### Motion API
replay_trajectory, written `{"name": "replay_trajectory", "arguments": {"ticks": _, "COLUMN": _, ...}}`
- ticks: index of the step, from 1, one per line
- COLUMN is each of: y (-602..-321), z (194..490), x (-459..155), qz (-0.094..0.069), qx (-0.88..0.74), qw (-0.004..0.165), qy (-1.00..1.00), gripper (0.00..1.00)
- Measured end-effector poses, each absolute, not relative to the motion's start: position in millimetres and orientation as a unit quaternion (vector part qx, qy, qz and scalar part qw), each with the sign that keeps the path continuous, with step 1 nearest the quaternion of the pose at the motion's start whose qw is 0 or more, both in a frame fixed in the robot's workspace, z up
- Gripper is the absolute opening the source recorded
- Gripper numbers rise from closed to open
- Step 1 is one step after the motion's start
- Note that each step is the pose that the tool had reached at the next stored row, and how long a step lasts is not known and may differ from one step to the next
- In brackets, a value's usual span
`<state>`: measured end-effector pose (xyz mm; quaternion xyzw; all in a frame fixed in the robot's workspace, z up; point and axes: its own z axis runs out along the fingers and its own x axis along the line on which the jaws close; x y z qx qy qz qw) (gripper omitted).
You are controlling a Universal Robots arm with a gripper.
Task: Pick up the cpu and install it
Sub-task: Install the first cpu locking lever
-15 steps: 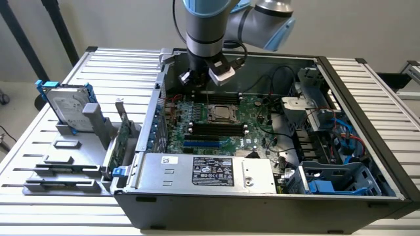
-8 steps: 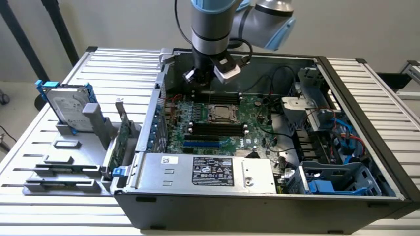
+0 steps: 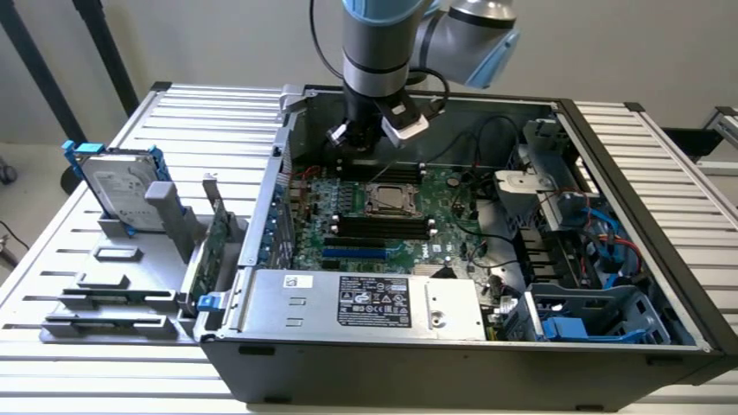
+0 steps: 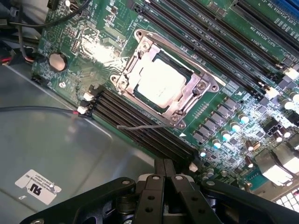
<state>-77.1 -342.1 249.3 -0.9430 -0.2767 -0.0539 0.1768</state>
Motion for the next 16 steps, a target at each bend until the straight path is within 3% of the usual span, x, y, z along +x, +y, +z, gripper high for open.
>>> {"name": "replay_trajectory", "arguments": {"ticks": 9, "y": -342.1, "z": 241.1, "x": -77.1, "qz": -0.05, "qx": -0.945, "qw": 0.159, "qy": -0.282, "gripper": 0.11}}
{"name": "replay_trajectory", "arguments": {"ticks": 16, "y": -342.0, "z": 232.4, "x": -77.2, "qz": -0.063, "qx": -0.945, "qw": 0.153, "qy": -0.284, "gripper": 0.11}}
